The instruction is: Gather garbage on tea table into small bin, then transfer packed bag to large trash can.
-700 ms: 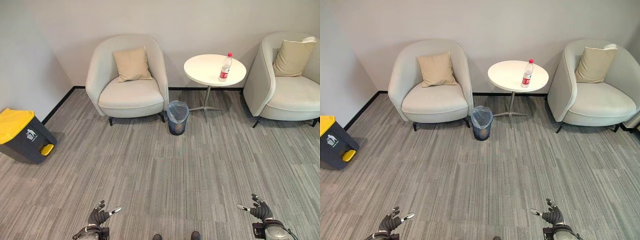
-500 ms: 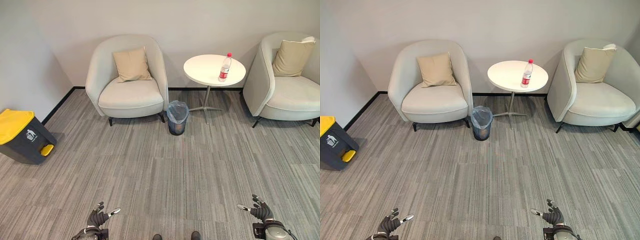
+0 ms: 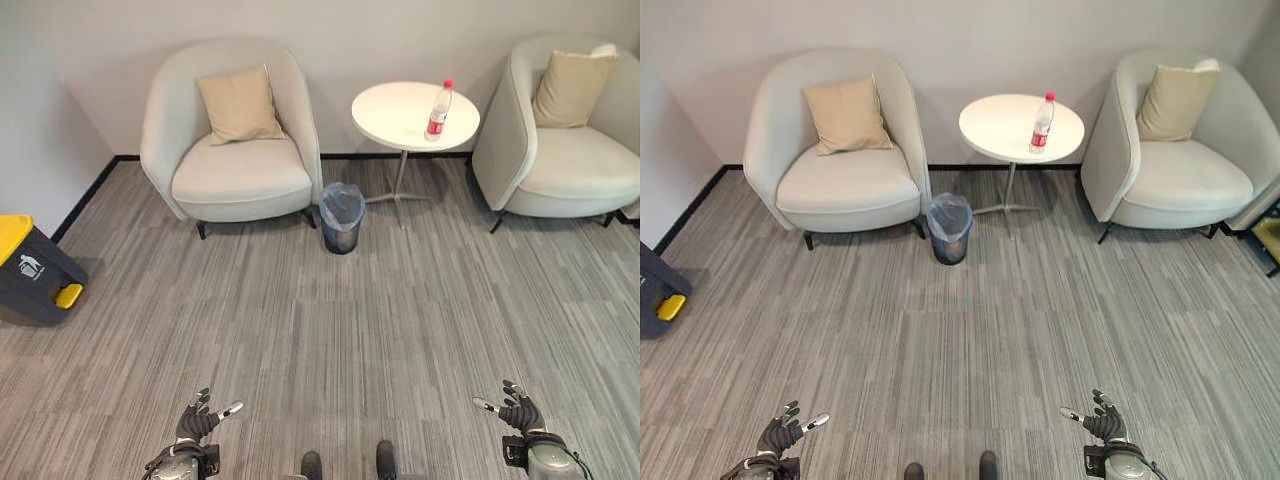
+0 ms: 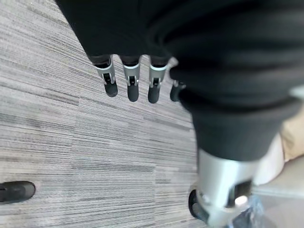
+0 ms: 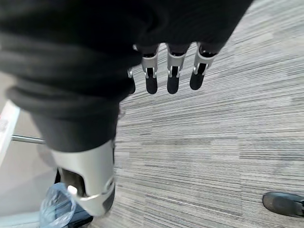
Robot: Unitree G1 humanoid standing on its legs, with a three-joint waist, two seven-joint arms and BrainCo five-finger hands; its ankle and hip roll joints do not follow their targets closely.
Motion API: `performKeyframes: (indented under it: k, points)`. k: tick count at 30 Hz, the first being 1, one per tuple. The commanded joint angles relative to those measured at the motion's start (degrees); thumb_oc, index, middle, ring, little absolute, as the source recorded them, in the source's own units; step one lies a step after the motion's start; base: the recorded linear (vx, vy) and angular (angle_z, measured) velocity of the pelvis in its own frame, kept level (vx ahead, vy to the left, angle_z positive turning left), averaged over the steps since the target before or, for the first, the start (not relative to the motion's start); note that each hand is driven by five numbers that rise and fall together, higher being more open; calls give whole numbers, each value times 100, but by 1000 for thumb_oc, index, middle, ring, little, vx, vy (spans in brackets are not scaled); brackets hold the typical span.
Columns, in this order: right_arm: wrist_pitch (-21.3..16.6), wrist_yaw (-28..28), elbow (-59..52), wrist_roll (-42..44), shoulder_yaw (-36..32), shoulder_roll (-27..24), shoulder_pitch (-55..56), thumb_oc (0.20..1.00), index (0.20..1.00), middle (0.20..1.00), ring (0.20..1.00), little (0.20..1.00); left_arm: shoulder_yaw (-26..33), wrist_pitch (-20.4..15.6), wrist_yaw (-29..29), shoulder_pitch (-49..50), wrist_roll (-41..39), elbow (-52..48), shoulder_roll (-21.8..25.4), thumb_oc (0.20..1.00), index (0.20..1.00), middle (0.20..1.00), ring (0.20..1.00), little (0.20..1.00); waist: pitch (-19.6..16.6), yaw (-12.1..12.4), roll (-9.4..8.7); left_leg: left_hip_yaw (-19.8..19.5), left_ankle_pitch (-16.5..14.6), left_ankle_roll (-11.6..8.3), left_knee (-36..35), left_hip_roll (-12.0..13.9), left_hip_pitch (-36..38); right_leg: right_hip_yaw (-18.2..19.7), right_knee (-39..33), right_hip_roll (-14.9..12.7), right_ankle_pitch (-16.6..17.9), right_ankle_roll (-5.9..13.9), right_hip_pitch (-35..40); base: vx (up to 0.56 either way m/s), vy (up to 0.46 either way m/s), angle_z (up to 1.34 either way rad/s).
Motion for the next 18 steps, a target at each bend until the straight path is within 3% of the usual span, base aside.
performKeyframes:
  k: [1, 3, 4, 6, 10, 11, 13, 16, 18]
  points:
    - [-89, -113, -286, 114, -133, -62, -354, 1000, 1000, 1000, 1000, 1000, 211, -220, 94, -293, -186, -139, 304, 1000, 1000, 1000, 1000, 1000, 248, 45, -72, -278, -748, 217, 895, -261, -258, -296, 1428, -180, -627, 258, -262, -11, 91, -33]
    - [-106, -123, -491, 75, -61, -59, -432, 1000, 1000, 1000, 1000, 1000, 196, -240, 147, -355, -203, -80, 248, 1000, 1000, 1000, 1000, 1000, 395, -19, 12, -167, -848, 261, 838, -240, -40, -503, 2087, -217, -504, 311, -904, 202, 94, -82]
    - [-117, -137, -515, 49, -30, -75, -488, 1000, 1000, 1000, 1000, 1000, 167, -250, 154, -367, -225, -76, 198, 1000, 1000, 1000, 1000, 1000, 426, -44, 33, -96, -868, 229, 618, -253, 257, -862, 1653, -322, -365, 283, -1008, 378, -20, -86]
    - [-112, -156, -596, 20, 13, -72, -512, 1000, 1000, 1000, 1000, 1000, 121, -251, 159, -396, -255, -57, 166, 1000, 1000, 1000, 1000, 1000, 472, -117, 41, -73, -882, 164, 377, -255, 546, -1163, 1098, -377, -93, 312, -1215, 277, -100, -34]
    - [-80, -167, -708, 2, -14, -84, -445, 1000, 1000, 1000, 1000, 1000, 9, -248, 137, -489, -144, -64, 138, 1000, 1000, 1000, 1000, 1000, 553, -275, 94, -203, -1003, 89, 251, -242, 886, -1160, 634, -365, 179, 400, -1400, 320, -139, -11]
    - [-85, -146, -818, -33, -50, -78, -272, 1000, 1000, 1000, 1000, 1000, -38, -262, 96, -483, -60, -82, 118, 1000, 1000, 1000, 1000, 1000, 492, -320, 69, -299, -1159, 43, 189, -269, 1082, -1078, 523, -387, 227, 364, -1295, 380, -206, 29]
    - [-126, -125, -809, -23, -63, -83, -205, 1000, 1000, 1000, 1000, 1000, -105, -260, 83, -475, -47, 28, 37, 1000, 1000, 1000, 1000, 1000, 383, -392, 148, -292, -1126, -117, 342, -87, 1133, -1159, 726, -327, 200, 241, -1275, 414, -266, 48]
    - [-187, -88, -858, 62, -74, -102, -199, 1000, 1000, 1000, 1000, 1000, -247, -235, 15, -484, -56, 120, -43, 1000, 1000, 1000, 1000, 1000, 400, -424, 237, -246, -458, -399, 1580, 196, 705, -1162, 720, -126, -1, -12, -917, 296, -294, 34]
    - [-220, -71, -977, 128, -103, -118, -143, 1000, 1000, 1000, 1000, 1000, -320, -186, -46, -486, -48, 76, -37, 1000, 1000, 1000, 1000, 1000, 431, -438, 166, -108, 92, -481, 2489, 422, 299, -1130, 680, -67, -201, -216, -696, 318, -343, 7]
